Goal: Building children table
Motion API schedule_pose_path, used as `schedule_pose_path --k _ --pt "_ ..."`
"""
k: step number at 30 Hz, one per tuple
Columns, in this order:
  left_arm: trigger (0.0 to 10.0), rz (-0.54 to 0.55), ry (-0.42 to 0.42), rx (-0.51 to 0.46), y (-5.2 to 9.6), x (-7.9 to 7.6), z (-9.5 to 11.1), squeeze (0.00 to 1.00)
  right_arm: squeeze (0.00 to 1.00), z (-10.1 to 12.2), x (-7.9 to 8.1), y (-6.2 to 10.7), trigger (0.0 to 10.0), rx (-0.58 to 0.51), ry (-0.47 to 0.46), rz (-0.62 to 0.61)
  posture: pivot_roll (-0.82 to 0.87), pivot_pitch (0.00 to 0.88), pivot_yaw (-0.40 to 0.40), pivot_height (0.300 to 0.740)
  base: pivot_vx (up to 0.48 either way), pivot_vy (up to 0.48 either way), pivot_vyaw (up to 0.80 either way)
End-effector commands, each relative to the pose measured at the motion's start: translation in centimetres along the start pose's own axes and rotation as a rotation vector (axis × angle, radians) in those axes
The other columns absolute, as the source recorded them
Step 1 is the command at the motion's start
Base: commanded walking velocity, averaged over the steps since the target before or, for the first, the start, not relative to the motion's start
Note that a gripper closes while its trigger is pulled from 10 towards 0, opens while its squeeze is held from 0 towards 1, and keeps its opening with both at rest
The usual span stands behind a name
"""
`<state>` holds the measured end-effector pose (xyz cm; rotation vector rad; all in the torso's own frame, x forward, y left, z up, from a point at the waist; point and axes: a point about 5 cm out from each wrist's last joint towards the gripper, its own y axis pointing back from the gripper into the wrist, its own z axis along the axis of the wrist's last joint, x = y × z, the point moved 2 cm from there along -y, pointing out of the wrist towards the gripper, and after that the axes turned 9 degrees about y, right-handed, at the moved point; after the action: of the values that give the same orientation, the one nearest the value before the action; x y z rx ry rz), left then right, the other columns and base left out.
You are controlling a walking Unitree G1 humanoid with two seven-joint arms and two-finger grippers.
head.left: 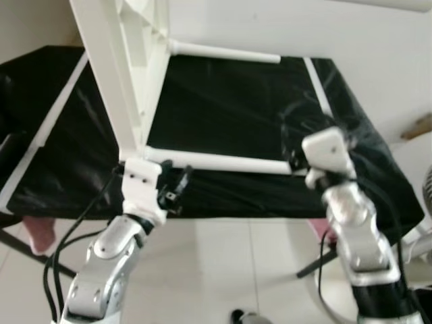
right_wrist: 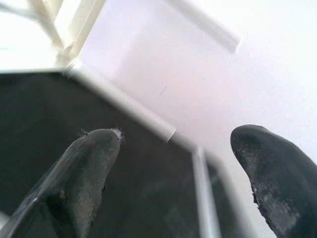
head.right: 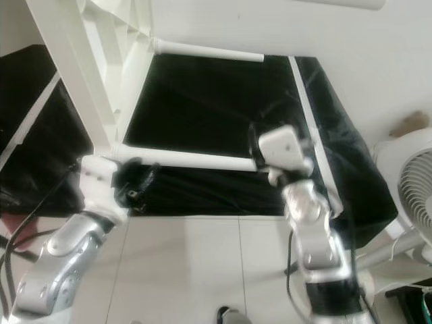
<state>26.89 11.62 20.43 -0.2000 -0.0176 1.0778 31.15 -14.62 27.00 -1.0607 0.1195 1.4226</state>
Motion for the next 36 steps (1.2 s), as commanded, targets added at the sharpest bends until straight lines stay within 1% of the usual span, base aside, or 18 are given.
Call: schedule_pose_path --k 1,2,3,4,7,9,10,12,14,15,18,23,25,28,31,33,34,36 --pt "10.0 -0.151 0.006 0.041 0.5 -1.3 -0.4 0.0 1.0 0.8 -0.3 -0.6 10.0 -0.06 0.082 -0.02 -0.01 0.176 -0.026 0.74 0.0 0.0 0.0" --pt "10.0 -0.151 0.006 0.041 0.5 -1.3 -0.4 0.0 1.0 0.8 -0.3 -0.6 10.0 -0.06 0.082 -0.02 -0.01 0.176 -0.026 0.74 0.0 0.0 0.0" --pt "10.0 -0.176 -0.014 0.064 0.7 -1.3 -0.8 0.0 1.0 2.1 -0.7 -1.6 10.0 -0.136 0.184 -0.061 -0.01 0.175 -0.026 0.74 0.0 0.0 0.0" --pt "10.0 -0.176 -0.014 0.064 0.7 -1.3 -0.8 0.0 1.0 2.1 -0.7 -1.6 10.0 -0.136 0.184 -0.061 -0.01 0.175 -0.026 0.74 0.0 0.0 0.0" --pt "10.0 -0.168 -0.029 0.096 0.9 -0.9 -1.2 0.0 1.0 3.7 -0.4 -2.6 10.0 -0.233 0.279 -0.075 -0.01 0.175 -0.024 0.74 0.0 0.0 0.0" --pt "10.0 -0.165 -0.033 0.103 1.0 -0.8 -1.3 0.0 1.0 4.0 -0.2 -2.9 10.0 -0.254 0.297 -0.071 -0.01 0.175 -0.024 0.74 0.0 0.0 0.0" --pt "10.0 -0.153 -0.036 0.116 1.0 -0.5 -1.5 0.0 0.0 4.5 -0.1 -3.2 10.0 -0.289 0.311 -0.079 -0.01 0.174 -0.023 0.74 0.0 0.0 0.0" --pt "10.0 -0.126 -0.04 0.149 0.9 0.2 -1.9 0.0 0.0 5.7 0.0 -3.7 10.0 -0.366 0.341 -0.102 0.0 0.169 -0.025 0.74 0.0 0.0 0.0" --pt "10.0 -0.119 -0.041 0.159 0.9 0.4 -2.0 0.0 0.0 5.9 0.0 -3.8 10.0 -0.385 0.348 -0.111 0.0 0.169 -0.025 0.74 0.0 0.0 0.0" --pt "10.0 -0.104 -0.043 0.176 0.8 0.8 -2.3 0.0 0.0 6.7 -0.2 -3.9 10.0 -0.427 0.361 -0.148 0.0 0.167 -0.025 0.74 0.0 0.0 0.0" --pt "10.0 -0.093 -0.055 0.173 0.7 0.9 -2.4 0.0 0.0 7.5 -0.5 -3.9 10.0 -0.467 0.369 -0.201 0.0 0.161 -0.025 0.74 0.0 0.0 0.0" --pt "10.0 -0.091 -0.058 0.177 0.6 0.9 -2.5 0.0 0.0 8.0 -0.7 -3.9 10.0 -0.492 0.372 -0.246 0.0 0.16 -0.023 0.74 0.0 0.0 0.0" --pt "10.0 -0.094 -0.062 0.182 0.4 0.7 -2.8 0.0 0.0 8.7 -0.8 -3.9 10.0 -0.503 0.361 -0.279 -0.01 0.159 -0.021 0.74 0.0 0.0 0.0" --pt "10.0 -0.104 -0.045 0.17 0.0 0.4 -2.6 0.0 0.0 10.2 -1.7 -4.3 10.0 -0.542 0.355 -0.337 -0.02 0.156 -0.014 0.74 0.0 0.0 0.0" --pt "10.0 -0.111 -0.035 0.167 -0.2 0.3 -2.5 0.0 0.0 10.7 -1.9 -4.6 10.0 -0.553 0.351 -0.347 -0.03 0.157 -0.013 0.74 0.0 0.0 0.0" --pt "10.0 -0.119 -0.039 0.169 -0.3 0.2 -2.6 0.0 0.0 11.1 -1.9 -5.2 10.0 -0.559 0.353 -0.32 -0.03 0.157 -0.013 0.74 0.0 0.0 0.0" --pt "10.0 -0.122 -0.04 0.169 -0.4 0.1 -2.6 0.0 0.0 11.6 -1.6 -5.9 10.0 -0.57 0.36 -0.276 -0.03 0.158 -0.013 0.74 0.0 0.0 0.0" --pt "10.0 -0.123 -0.04 0.168 -0.4 0.1 -2.6 0.0 0.0 11.9 -1.6 -6.2 10.0 -0.572 0.36 -0.269 -0.03 0.16 -0.014 0.74 0.0 0.0 0.0"
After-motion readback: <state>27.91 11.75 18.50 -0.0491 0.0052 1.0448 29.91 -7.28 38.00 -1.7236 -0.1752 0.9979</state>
